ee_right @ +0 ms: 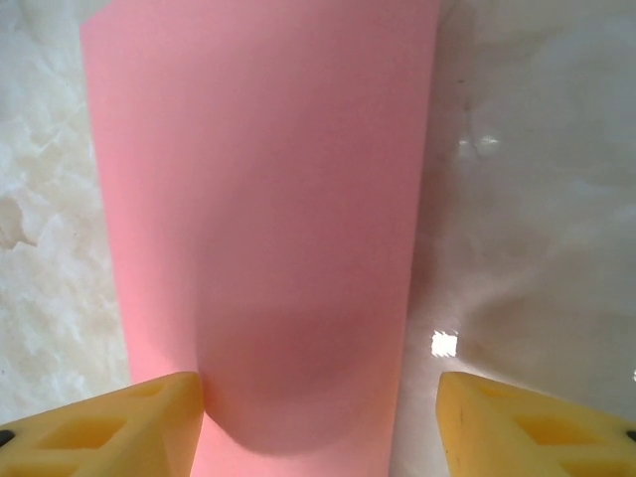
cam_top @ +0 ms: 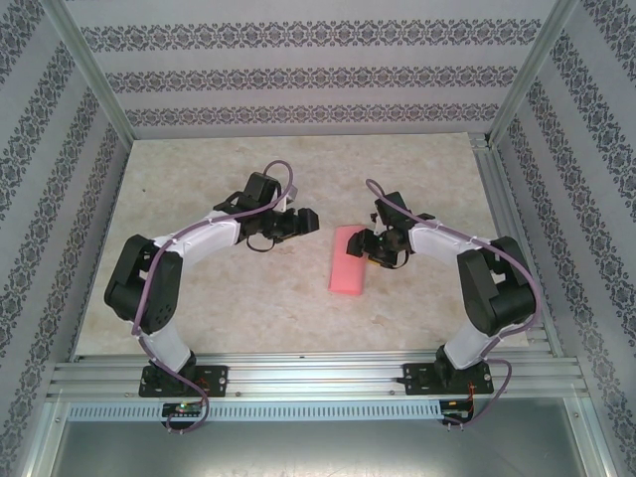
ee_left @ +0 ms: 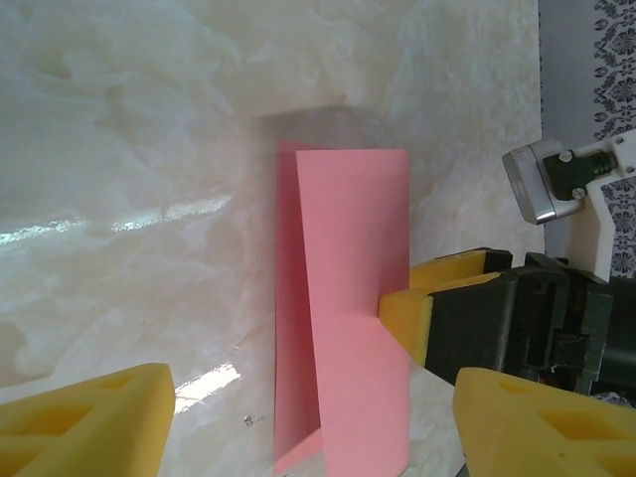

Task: Fold a paper plane with a square sheet of paper (pick it up from the middle)
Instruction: Fold the square sheet of paper in half at the center of the table.

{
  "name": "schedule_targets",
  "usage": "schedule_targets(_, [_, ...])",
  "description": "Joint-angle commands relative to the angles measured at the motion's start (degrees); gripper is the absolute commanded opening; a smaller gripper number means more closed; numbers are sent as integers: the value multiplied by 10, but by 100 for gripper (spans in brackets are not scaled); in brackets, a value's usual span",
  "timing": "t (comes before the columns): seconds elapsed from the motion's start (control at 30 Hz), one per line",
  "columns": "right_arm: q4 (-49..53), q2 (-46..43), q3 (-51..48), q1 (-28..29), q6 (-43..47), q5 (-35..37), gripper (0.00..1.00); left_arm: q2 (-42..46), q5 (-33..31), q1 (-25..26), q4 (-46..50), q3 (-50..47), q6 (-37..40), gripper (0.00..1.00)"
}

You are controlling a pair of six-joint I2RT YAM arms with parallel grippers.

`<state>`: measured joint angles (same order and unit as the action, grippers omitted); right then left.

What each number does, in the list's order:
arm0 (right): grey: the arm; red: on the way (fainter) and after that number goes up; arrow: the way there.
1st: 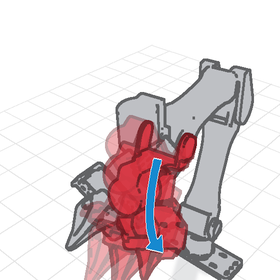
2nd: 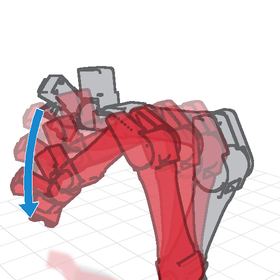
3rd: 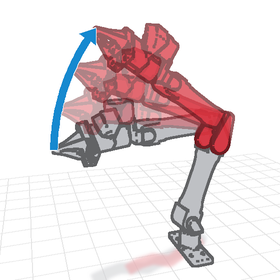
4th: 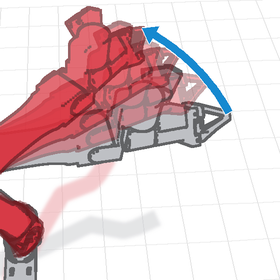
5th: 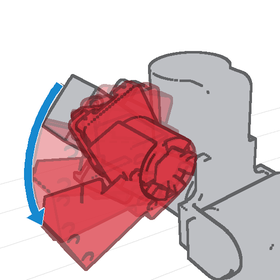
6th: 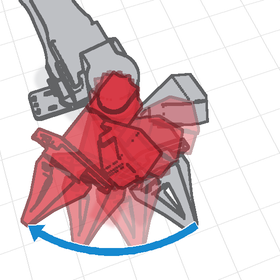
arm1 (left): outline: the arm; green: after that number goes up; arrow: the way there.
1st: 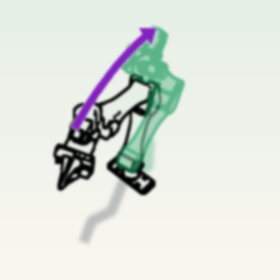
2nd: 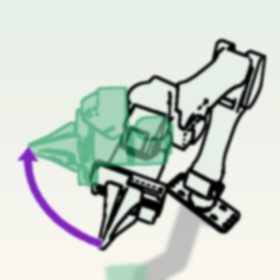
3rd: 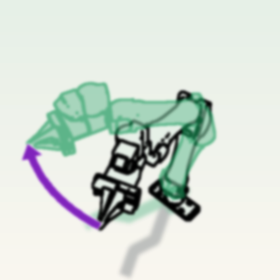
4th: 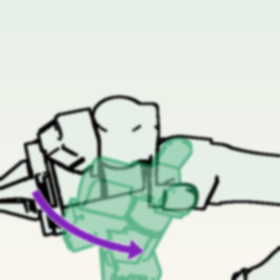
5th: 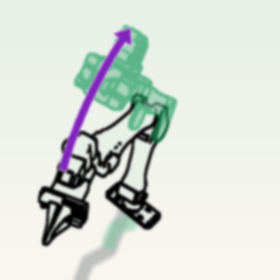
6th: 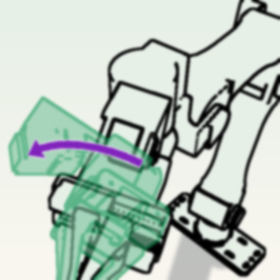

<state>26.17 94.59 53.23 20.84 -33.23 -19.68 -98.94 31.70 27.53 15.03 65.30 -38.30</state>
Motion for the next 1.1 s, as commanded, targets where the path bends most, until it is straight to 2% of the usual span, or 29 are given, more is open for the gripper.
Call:
schedule_targets(0.0, [12,-33,-7,-5,-11,44,65,-10,11,10,-29,18,-7,73])
schedule_targets(0.17, [18,-22,-7,-3,-9,47,64,-24,18,19,-33,31,-9,59])
schedule_targets(0.27, [44,-9,5,2,-17,86,65,-35,21,24,-36,39,-12,53])
schedule_targets(0.37, [51,0,13,11,-12,94,65,-44,22,28,-39,45,-16,50])
schedule_targets(0.43, [66,10,22,17,-8,105,65,-50,24,30,-41,48,-17,43])
schedule_targets(0.7, [64,42,46,42,-30,119,65,-75,22,40,-47,55,-32,35])
schedule_targets(1.07, [41,33,34,36,-91,148,66,-91,28,47,-47,63,-34,31])
